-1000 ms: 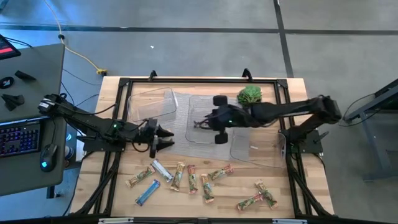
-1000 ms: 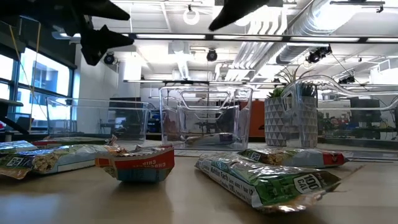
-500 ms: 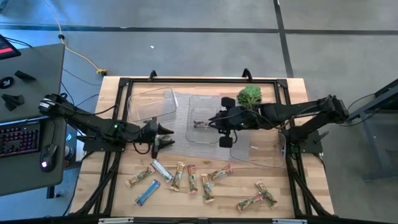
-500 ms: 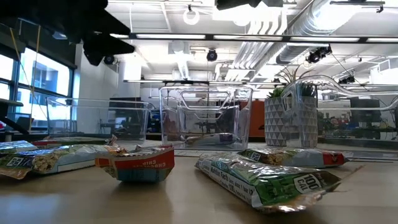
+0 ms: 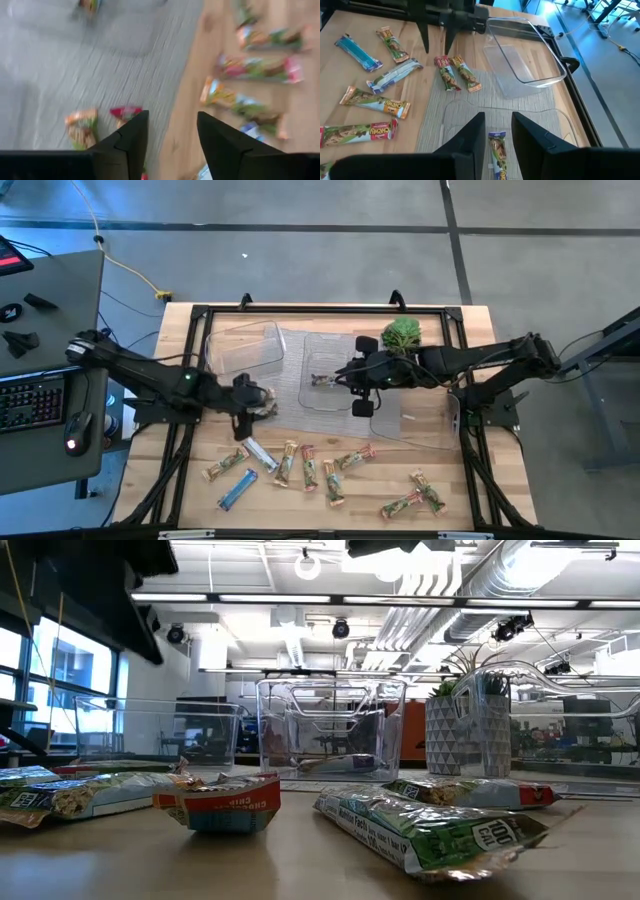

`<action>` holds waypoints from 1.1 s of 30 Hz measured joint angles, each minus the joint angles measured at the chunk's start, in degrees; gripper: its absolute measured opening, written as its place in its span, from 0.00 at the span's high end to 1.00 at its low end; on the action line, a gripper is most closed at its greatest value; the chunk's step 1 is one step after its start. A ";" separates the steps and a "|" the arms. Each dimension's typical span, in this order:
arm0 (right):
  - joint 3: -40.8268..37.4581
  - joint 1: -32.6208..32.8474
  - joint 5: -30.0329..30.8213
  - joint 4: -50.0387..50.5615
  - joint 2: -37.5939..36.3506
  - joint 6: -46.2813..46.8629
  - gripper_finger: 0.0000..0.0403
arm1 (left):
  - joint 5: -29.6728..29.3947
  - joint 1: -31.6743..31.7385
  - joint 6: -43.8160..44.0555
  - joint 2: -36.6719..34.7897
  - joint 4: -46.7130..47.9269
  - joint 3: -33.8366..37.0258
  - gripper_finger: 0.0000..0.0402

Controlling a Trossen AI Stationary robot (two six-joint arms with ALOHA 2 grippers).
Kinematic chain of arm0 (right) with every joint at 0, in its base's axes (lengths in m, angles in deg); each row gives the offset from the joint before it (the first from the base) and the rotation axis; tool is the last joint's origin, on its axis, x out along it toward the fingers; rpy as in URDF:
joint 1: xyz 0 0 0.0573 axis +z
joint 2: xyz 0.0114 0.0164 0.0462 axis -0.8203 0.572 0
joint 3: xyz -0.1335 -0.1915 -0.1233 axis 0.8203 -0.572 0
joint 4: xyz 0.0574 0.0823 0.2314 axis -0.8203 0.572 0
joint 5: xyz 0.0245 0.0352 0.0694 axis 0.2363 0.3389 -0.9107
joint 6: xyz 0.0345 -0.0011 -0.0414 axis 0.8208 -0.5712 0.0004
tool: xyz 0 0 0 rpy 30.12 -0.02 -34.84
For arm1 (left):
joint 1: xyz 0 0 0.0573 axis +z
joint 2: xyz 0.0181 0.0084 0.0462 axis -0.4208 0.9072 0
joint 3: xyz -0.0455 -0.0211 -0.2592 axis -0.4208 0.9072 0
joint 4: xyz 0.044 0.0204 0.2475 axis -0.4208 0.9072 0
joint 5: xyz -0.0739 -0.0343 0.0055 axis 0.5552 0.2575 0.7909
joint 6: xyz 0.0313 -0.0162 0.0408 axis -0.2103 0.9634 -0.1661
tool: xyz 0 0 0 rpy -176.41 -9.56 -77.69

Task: Pick and place Granola Bars by type
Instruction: Put the red granola bar into the right transparent bin

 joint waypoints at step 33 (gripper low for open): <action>0.00 0.00 -0.44 2.04 0.00 -0.02 0.81 | -6.14 0.03 12.62 18.60 4.51 0.58 0.60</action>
